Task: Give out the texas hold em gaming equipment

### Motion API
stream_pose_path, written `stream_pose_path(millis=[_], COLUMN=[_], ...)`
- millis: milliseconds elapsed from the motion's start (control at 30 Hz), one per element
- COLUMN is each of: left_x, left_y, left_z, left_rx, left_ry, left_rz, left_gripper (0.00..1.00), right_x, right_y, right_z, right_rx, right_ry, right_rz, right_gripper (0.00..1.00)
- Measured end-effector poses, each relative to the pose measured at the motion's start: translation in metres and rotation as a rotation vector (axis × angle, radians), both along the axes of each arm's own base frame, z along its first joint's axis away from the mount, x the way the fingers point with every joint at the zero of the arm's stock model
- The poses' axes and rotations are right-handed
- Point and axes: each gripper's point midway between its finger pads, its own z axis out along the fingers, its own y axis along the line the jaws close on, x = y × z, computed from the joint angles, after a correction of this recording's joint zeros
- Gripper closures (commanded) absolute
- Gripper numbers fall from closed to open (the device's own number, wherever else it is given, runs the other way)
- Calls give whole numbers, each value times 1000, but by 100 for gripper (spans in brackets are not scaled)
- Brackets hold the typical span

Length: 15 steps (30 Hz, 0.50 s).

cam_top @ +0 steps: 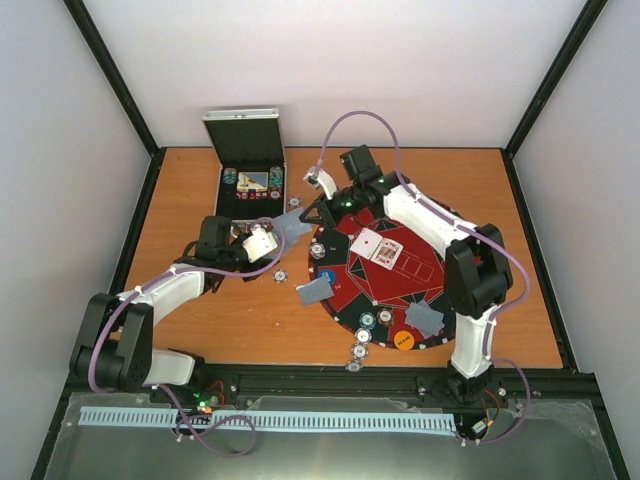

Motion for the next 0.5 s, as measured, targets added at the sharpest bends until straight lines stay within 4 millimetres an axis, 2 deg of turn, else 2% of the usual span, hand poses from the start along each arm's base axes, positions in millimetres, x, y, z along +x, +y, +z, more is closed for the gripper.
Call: stream_pose_path(millis=[167, 267, 400, 500], left_x=[-1, -2, -2, -4], left_y=[0, 0, 1, 1], left_z=[-2, -2, -2, -4], left_rx=[1, 1, 1, 1], left_ry=[5, 6, 5, 9], left_rz=[0, 1, 1, 2], left_gripper=[47, 47, 47, 47], right_x=[13, 30, 50, 53], right_y=[-26, -56, -115, -167], right_z=[19, 41, 62, 57], right_rx=[13, -22, -210, -432], right_ry=[-18, -93, -277, -396], right_rz=[-67, -182, -432, -600], right_gripper=[97, 97, 97, 97])
